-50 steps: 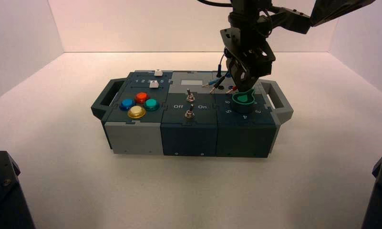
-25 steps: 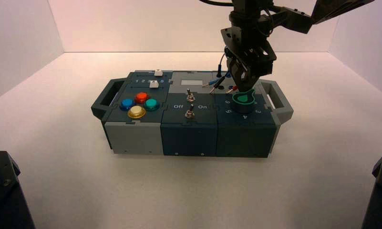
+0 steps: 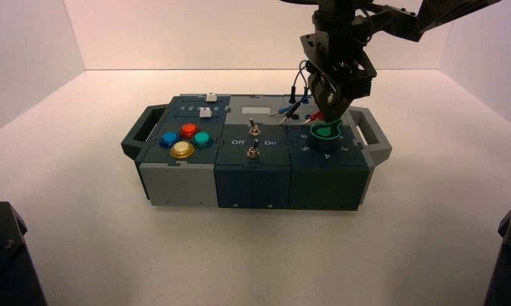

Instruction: Turn the knob to position 3.

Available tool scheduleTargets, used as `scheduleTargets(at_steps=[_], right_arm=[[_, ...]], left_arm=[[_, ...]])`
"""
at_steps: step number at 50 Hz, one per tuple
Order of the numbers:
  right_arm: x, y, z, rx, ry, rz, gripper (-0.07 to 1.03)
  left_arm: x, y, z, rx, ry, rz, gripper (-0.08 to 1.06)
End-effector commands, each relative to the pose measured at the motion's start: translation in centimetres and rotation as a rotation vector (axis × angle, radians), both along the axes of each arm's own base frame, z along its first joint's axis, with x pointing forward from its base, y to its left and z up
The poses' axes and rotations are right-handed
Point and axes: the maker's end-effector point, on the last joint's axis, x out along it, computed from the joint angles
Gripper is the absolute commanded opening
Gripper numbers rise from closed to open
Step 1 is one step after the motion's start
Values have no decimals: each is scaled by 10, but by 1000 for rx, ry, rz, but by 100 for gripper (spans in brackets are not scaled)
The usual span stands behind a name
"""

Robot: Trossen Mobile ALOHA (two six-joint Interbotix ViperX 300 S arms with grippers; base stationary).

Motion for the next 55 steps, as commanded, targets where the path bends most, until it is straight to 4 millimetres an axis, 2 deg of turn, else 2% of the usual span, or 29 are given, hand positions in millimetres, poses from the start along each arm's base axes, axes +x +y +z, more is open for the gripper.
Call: scheduleTargets(at_steps=[1,25,55], right_arm=[[1,7,3,3,7,26,-2],[-11,4,6,-2,25,33,-2],[-18,1,14,6,9,34,-2]], left_arm=[[-12,-16,15,-31,-20,-54,-3],[-11,-16,8,-20,-15,-57,-3],[-17,-15,10,3,-6,-88,-3]])
